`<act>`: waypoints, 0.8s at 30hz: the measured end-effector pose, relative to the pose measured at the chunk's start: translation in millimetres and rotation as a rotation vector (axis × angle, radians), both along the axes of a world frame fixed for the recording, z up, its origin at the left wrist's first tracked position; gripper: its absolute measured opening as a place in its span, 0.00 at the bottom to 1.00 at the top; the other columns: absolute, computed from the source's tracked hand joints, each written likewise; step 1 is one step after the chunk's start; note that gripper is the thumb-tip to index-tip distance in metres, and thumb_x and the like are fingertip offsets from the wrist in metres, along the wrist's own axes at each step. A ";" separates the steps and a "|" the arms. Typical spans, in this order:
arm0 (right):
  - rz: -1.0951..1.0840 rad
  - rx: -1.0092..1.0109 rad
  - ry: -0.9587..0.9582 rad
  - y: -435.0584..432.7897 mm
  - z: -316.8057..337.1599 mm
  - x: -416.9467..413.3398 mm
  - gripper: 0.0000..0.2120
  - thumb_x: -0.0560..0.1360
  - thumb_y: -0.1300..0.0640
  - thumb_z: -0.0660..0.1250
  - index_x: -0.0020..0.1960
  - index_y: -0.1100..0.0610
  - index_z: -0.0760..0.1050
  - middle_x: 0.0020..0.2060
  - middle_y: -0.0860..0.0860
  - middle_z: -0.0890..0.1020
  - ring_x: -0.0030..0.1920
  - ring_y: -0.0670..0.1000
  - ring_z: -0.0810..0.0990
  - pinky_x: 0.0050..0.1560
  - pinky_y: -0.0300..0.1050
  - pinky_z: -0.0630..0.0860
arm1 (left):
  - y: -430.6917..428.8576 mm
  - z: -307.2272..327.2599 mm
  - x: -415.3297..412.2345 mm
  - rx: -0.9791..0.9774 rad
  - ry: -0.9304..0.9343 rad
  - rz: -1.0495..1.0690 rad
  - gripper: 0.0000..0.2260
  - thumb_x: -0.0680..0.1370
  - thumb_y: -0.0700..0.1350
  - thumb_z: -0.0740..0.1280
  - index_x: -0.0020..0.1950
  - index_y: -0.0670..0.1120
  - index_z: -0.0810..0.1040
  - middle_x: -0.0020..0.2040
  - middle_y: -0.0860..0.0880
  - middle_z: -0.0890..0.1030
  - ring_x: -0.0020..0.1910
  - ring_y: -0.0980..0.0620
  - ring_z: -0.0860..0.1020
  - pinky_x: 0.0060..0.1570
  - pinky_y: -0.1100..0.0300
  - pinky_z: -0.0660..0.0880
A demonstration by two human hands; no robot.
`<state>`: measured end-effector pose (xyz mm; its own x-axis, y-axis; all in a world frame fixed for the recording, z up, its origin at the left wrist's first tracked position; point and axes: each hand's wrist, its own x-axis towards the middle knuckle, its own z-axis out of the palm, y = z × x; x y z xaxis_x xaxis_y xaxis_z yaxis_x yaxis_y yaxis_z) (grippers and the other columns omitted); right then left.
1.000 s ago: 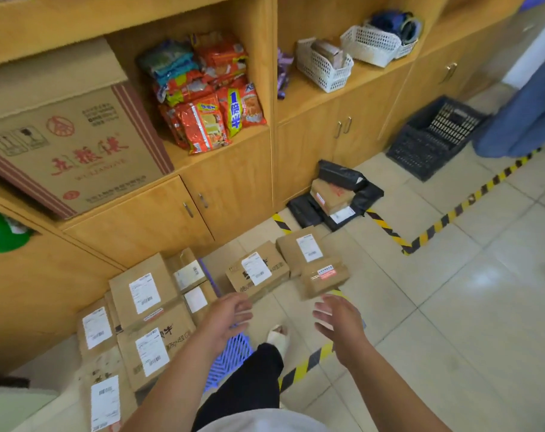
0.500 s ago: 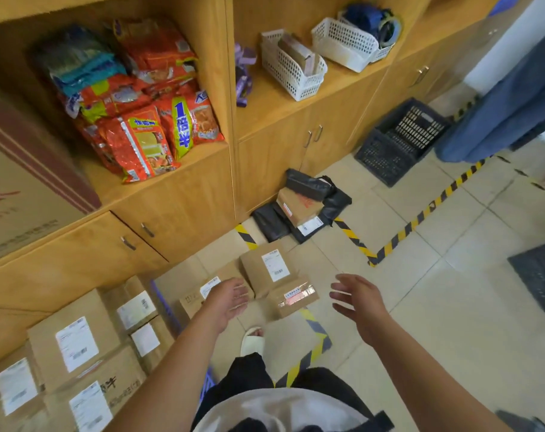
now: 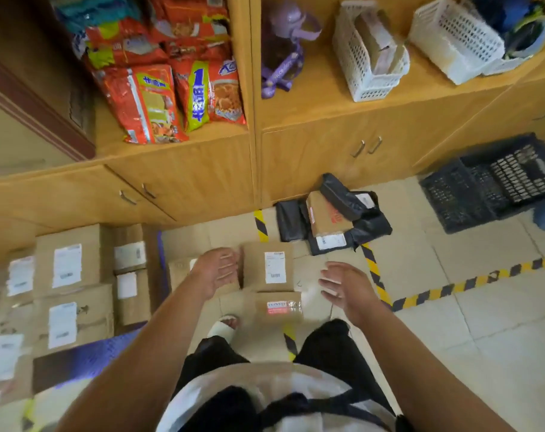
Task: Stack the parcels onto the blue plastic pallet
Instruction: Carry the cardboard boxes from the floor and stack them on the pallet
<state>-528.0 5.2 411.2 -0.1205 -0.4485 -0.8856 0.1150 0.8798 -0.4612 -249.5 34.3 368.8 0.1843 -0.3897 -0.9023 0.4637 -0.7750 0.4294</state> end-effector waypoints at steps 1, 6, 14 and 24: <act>0.045 0.015 -0.032 -21.6 -2.6 -10.1 0.08 0.82 0.63 0.61 0.58 0.63 0.76 0.51 0.58 0.81 0.51 0.58 0.81 0.45 0.49 0.77 | 1.8 -3.1 -8.1 0.012 0.006 0.040 0.05 0.80 0.44 0.63 0.48 0.45 0.78 0.52 0.43 0.80 0.50 0.45 0.79 0.49 0.54 0.76; 0.322 -0.017 -0.002 -115.1 -34.7 -39.8 0.07 0.80 0.59 0.63 0.57 0.59 0.75 0.42 0.54 0.81 0.41 0.53 0.80 0.47 0.49 0.77 | -0.1 -18.2 -60.9 0.080 -0.044 0.204 0.05 0.80 0.44 0.63 0.51 0.45 0.78 0.49 0.44 0.80 0.44 0.47 0.79 0.44 0.56 0.76; 0.666 0.085 0.113 -129.1 -124.9 -65.6 0.05 0.79 0.56 0.64 0.51 0.55 0.77 0.45 0.54 0.82 0.45 0.54 0.82 0.45 0.48 0.78 | 4.5 -102.9 -143.2 0.227 -0.284 -0.243 0.05 0.76 0.37 0.68 0.51 0.44 0.79 0.43 0.43 0.78 0.31 0.52 0.71 0.28 0.63 0.66; 0.706 0.197 0.204 -94.4 -409.7 -72.7 0.06 0.80 0.55 0.63 0.51 0.56 0.76 0.50 0.55 0.80 0.51 0.56 0.81 0.47 0.49 0.78 | -9.1 -375.1 -146.1 0.283 -0.384 -0.258 0.15 0.78 0.39 0.65 0.64 0.40 0.75 0.45 0.44 0.77 0.38 0.49 0.74 0.33 0.62 0.72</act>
